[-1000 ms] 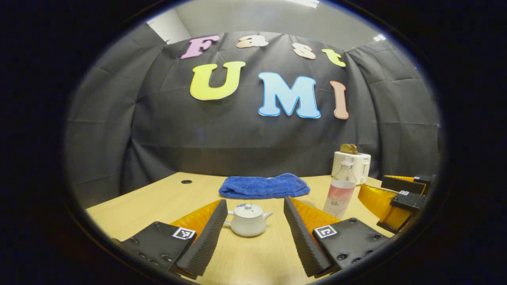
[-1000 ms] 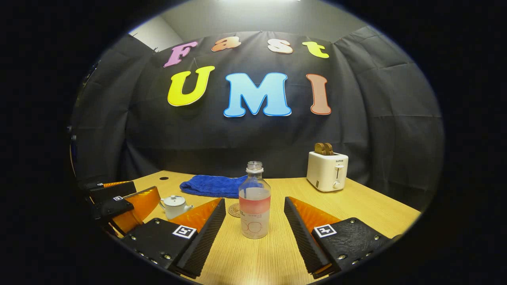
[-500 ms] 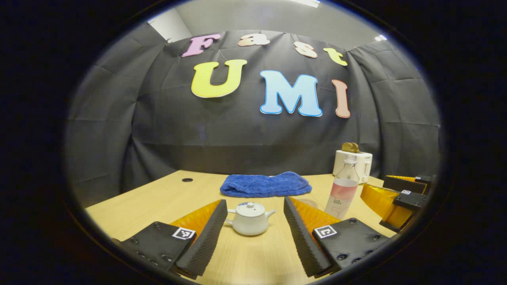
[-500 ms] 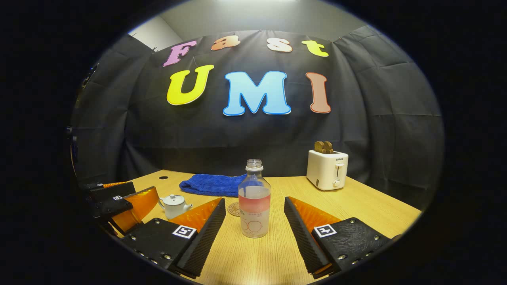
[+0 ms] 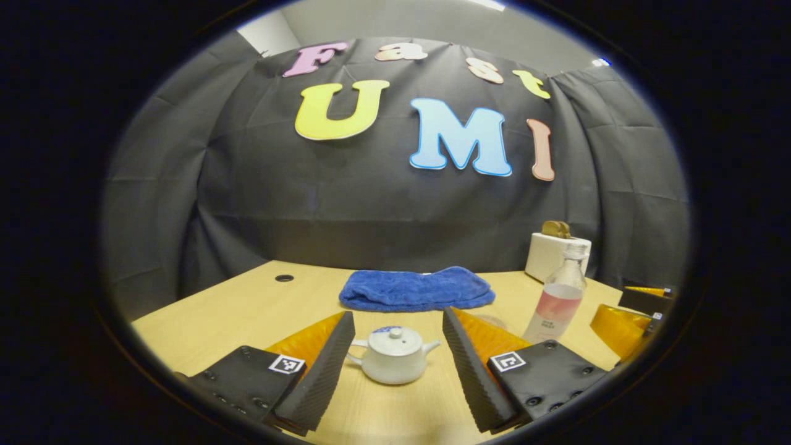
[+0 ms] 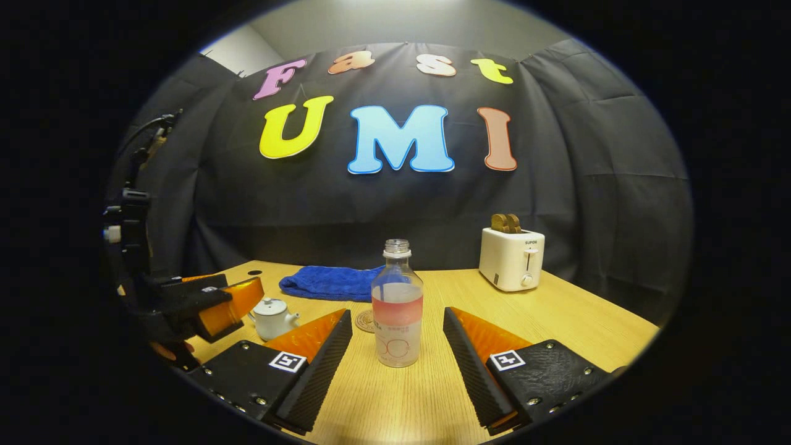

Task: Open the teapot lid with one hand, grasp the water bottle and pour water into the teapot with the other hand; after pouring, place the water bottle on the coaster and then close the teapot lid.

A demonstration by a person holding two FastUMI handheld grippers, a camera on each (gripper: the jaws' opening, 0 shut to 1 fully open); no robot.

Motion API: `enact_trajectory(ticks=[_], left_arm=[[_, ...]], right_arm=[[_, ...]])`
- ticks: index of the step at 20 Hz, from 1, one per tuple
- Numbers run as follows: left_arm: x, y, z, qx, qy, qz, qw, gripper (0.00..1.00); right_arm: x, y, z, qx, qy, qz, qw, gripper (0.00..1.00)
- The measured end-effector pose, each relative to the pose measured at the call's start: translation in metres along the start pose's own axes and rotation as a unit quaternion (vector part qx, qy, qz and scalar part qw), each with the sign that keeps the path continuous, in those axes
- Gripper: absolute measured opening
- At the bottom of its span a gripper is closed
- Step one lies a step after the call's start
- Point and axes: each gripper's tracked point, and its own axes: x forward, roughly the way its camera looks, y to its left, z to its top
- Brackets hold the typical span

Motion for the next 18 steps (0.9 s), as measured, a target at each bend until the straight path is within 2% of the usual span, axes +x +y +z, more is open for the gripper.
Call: enact_trajectory(ticks=[1,4,11,18], left_arm=[[0.009,0.001,0.000,0.003,0.003,-0.001,1.000,0.95],[0.031,0.008,-0.007,0.020,0.014,-0.001,1.000,0.83],[0.064,0.014,-0.031,0.023,0.045,-0.007,0.999,0.83],[0.071,0.008,-0.044,0.032,0.058,-0.013,0.998,0.81]], right_arm=[[0.000,0.000,-0.001,0.000,0.002,-0.001,1.000,0.92],[0.003,-0.003,-0.007,0.001,0.009,-0.004,1.000,0.92],[0.011,-0.014,-0.014,0.009,0.022,-0.018,1.000,0.92],[0.016,-0.023,-0.021,0.019,0.035,-0.027,0.999,0.92]])
